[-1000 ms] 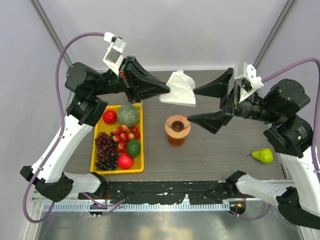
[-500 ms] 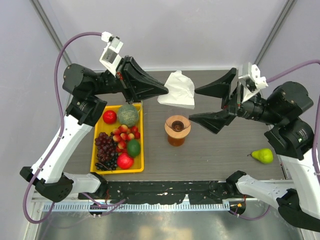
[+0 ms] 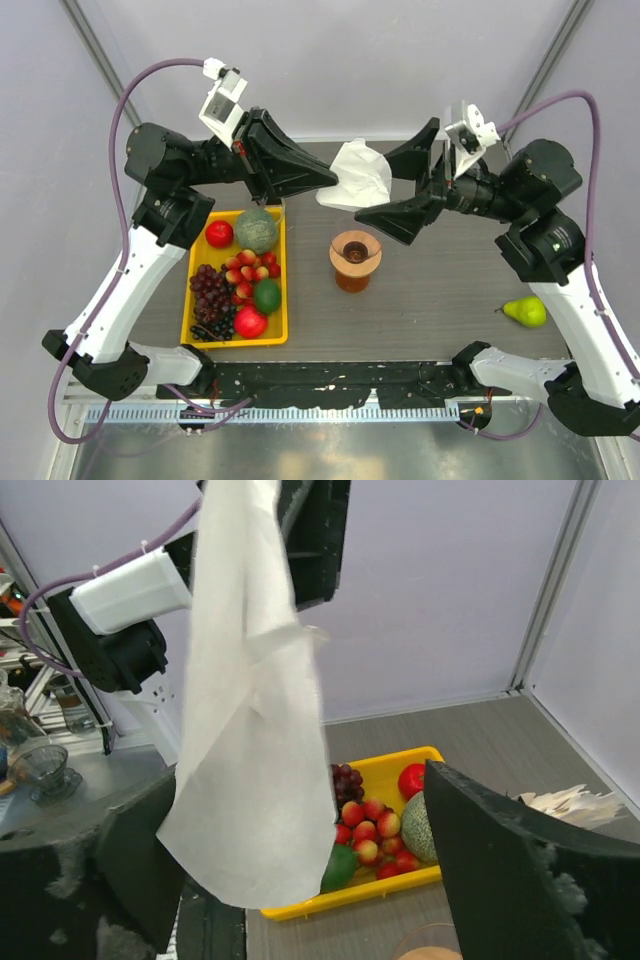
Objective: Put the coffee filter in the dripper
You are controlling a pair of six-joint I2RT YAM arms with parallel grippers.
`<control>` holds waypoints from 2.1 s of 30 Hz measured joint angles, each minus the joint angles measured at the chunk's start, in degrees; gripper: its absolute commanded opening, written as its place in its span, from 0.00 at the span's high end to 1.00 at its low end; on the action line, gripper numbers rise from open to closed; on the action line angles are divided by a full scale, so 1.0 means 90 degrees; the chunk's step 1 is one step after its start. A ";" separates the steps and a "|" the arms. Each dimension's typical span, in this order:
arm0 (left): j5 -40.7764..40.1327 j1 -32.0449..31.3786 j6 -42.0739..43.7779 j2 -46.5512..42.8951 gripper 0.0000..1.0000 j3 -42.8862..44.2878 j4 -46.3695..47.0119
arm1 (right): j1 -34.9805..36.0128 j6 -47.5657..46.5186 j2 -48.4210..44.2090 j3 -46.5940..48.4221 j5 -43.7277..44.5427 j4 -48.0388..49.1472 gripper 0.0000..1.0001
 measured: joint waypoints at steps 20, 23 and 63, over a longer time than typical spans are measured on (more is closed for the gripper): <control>-0.0311 0.0126 -0.0104 0.0107 1.00 0.0046 0.0131 | 0.0199 0.0029 0.0019 -0.0233 -0.0114 0.0194 0.95; -0.0364 0.0168 -0.0104 0.0109 0.97 0.0046 0.0124 | 0.0199 -0.0029 -0.0022 -0.0233 -0.0112 0.0172 0.95; 0.0670 0.0223 -0.0403 -0.0012 1.00 -0.0814 0.0148 | -0.0015 -0.0804 0.0112 0.1826 -0.0085 -0.2681 0.55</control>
